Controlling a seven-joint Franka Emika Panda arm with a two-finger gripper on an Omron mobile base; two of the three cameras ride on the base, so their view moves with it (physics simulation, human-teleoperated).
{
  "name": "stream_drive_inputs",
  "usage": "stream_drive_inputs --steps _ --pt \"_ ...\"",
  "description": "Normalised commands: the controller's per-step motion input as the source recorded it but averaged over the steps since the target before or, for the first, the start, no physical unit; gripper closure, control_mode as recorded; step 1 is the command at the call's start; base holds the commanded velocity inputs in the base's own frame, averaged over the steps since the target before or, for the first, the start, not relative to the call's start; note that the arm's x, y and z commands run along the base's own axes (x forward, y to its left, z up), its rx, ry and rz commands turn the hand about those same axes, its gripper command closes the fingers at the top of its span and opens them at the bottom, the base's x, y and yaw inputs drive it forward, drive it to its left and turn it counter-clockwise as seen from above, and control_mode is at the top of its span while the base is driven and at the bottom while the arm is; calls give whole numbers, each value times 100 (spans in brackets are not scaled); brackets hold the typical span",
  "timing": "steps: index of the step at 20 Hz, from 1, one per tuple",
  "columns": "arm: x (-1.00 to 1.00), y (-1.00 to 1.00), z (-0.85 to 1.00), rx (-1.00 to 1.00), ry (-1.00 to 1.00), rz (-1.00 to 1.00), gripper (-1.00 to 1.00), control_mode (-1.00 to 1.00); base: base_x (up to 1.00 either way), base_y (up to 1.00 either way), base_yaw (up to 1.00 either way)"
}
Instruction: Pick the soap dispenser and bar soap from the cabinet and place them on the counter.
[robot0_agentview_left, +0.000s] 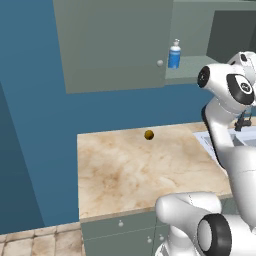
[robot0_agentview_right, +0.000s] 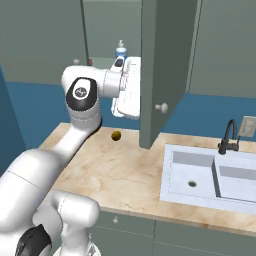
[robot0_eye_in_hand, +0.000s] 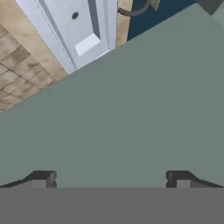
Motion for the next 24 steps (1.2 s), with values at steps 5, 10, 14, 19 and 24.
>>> stream_drive_inputs --steps 5,10,14,19,24 --pt "0 -39 0 0 1 0 -100 -100 0 0 0" --pt "3 -30 -2 1 4 0 -100 -100 0 0 0" --pt "12 -28 -8 5 6 2 -100 -100 0 0 0" --pt "13 -21 -8 2 4 2 -100 -100 0 0 0" --pt "12 -14 -5 0 4 1 -100 -100 0 0 0"
